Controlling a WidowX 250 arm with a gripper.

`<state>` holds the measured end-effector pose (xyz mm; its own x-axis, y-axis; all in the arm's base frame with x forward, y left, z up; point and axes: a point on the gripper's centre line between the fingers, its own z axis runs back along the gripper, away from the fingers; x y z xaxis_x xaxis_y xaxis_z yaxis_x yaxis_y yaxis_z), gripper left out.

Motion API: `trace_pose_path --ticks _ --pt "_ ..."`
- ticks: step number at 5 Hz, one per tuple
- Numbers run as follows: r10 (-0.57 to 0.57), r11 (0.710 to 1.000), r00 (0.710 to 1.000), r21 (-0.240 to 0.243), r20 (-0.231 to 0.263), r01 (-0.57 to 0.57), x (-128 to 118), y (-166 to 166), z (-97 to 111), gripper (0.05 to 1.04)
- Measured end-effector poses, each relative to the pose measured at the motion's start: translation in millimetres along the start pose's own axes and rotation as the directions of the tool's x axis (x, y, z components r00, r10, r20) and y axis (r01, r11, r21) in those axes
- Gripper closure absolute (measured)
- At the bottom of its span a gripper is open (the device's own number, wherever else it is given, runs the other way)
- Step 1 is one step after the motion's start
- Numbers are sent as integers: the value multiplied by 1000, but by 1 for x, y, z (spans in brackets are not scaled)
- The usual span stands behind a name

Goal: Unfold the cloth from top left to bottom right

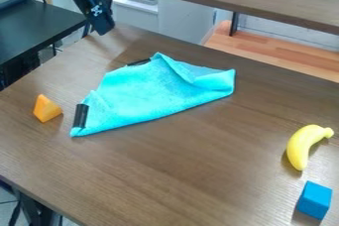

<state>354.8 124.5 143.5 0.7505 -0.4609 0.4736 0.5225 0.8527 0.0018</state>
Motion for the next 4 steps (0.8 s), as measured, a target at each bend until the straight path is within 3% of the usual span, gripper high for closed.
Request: trace_pose_path --ticks 2,4 --pt "31 997 999 -67 -45 -34 -8 9 -30 85" --pt "-14 1000 1000 -20 -27 13 7 39 -66 85"
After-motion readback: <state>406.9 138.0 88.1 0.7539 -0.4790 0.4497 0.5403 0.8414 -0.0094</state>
